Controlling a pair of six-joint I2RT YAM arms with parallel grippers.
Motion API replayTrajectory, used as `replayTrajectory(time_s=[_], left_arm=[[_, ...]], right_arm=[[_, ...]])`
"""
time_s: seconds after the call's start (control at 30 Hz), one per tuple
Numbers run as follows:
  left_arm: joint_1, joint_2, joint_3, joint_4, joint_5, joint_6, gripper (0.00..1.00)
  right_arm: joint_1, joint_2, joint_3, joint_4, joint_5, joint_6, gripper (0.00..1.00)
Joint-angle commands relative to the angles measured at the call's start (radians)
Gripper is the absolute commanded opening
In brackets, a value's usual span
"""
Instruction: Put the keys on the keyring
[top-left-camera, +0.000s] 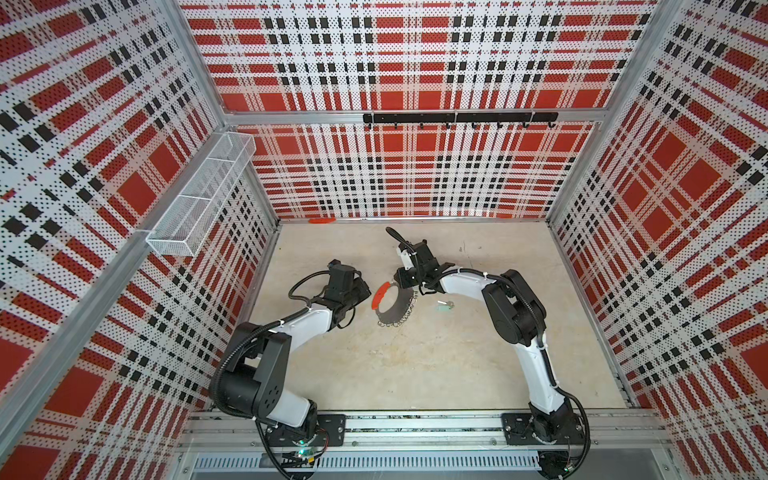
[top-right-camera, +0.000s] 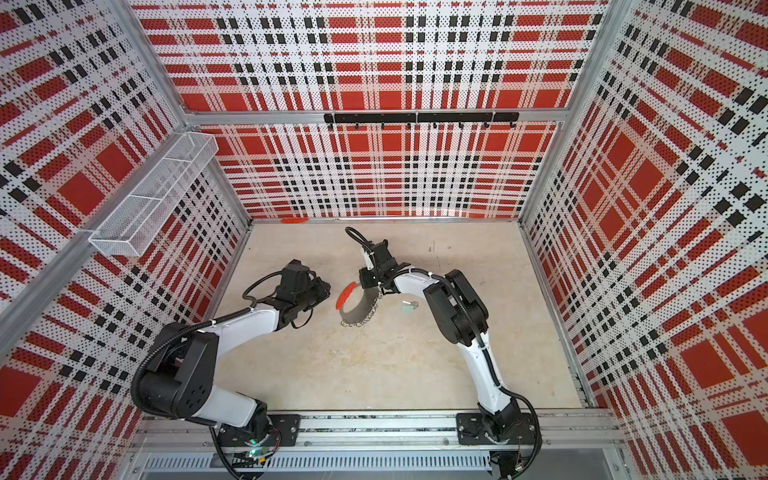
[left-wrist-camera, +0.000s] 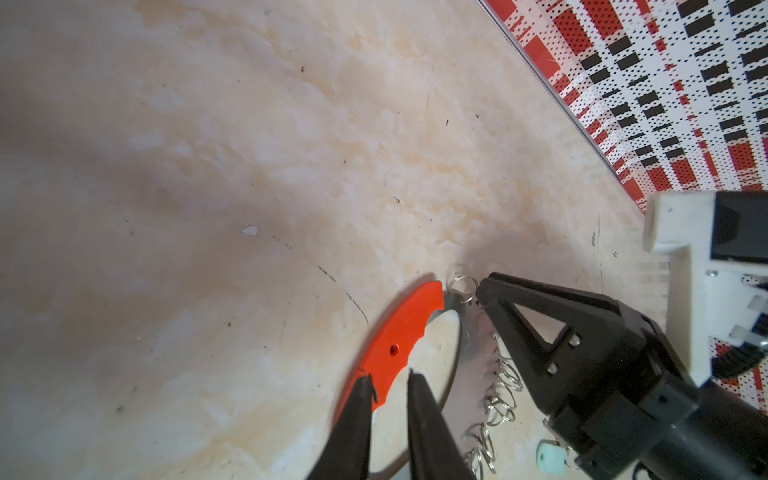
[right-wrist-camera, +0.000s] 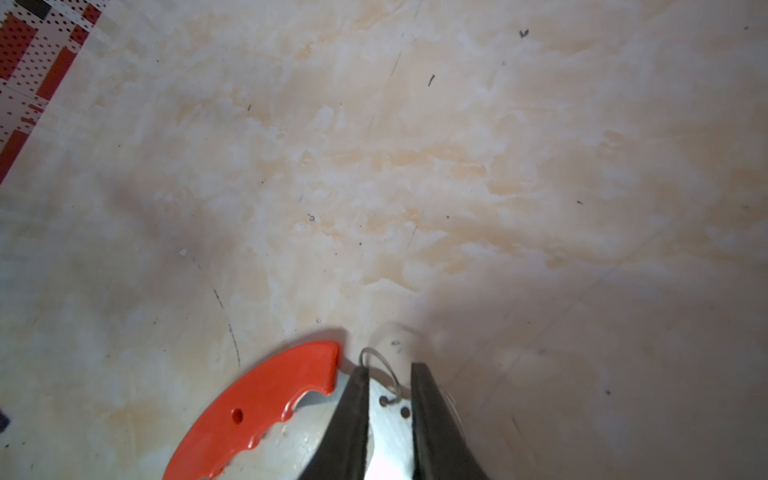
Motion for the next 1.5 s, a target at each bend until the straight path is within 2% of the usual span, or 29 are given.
replayTrajectory(time_s=[0.0,0.67,1.0,1.47], left_arm=[[0.003,0.018,0.029,0.029,0.021,0.006,0.20],[-0.004,0.022,0.034,0.037,0.036,0.010,0.20],[-0.009,0.023,0.038,0.044,0.043,0.010,0.20],[-0.012,0.020,0.037,0.048,0.044,0.010,0.20]], right_arm=[[-0.013,-0.050,-0.016,0.008,0.034,-0.017,0.22],[-0.082,-0.109,-0.048,-0.006,0.027,-0.047,0.31],[-0.083,-0.105,-0.087,-0.011,0.002,-0.058,0.24],[-0.083,-0.079,-0.083,-0.013,-0.026,-0.049,0.22]])
